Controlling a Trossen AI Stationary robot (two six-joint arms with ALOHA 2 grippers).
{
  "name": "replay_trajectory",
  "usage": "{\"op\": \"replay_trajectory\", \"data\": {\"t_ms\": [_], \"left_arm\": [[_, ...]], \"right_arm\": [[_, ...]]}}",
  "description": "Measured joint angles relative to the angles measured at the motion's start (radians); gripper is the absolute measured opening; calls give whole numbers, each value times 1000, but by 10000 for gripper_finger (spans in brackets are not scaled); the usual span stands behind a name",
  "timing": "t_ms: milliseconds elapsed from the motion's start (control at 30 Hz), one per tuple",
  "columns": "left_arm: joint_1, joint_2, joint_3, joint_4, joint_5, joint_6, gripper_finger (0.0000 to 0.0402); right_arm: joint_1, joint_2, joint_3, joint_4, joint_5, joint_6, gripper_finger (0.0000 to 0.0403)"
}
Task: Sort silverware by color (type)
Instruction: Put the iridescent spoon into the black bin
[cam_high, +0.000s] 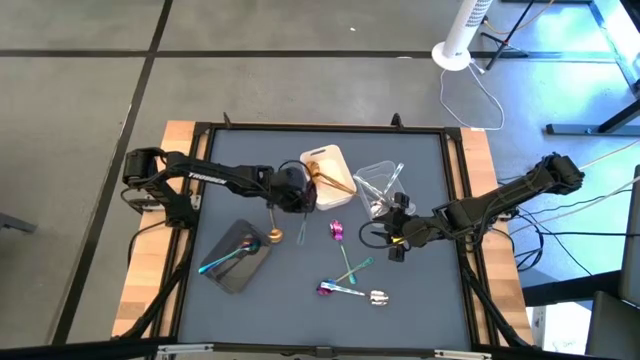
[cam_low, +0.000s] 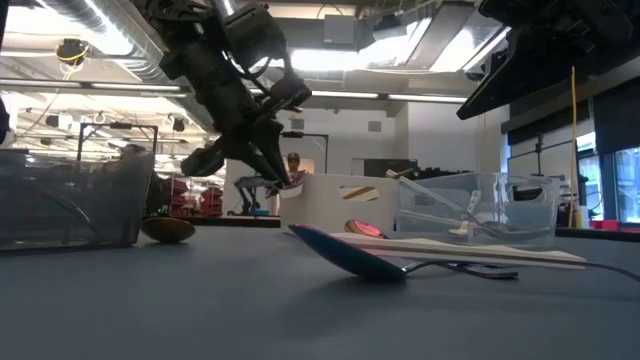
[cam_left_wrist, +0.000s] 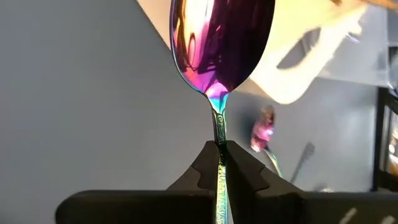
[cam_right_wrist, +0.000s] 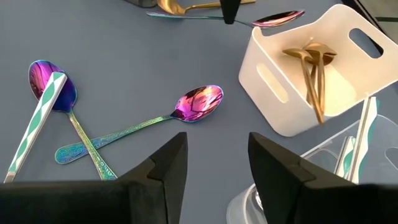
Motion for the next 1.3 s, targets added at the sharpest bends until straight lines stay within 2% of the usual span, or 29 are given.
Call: {"op": "replay_trajectory", "data": {"t_ms": [267,600,833,967,1133,1300], "left_arm": [[0,-1,1,53,228,-9,5],[-6,-7,1,51,375,-87,5],[-38,-103,3,14,353,-104,5],[-81,-209,3,-101,300,-107,5],[-169,-346,3,-353,234,-110,5],[-290,-425,3,-617,220,-109,5]], "right_arm": [[0,0,0,0,0,0,159],[0,0,0,0,0,0,159],[0,0,0,-1,0,0,159],[0,0,0,-2,0,0,159],[0,0,1,-2,0,0,159],[0,0,1,2,0,0,159]]}}
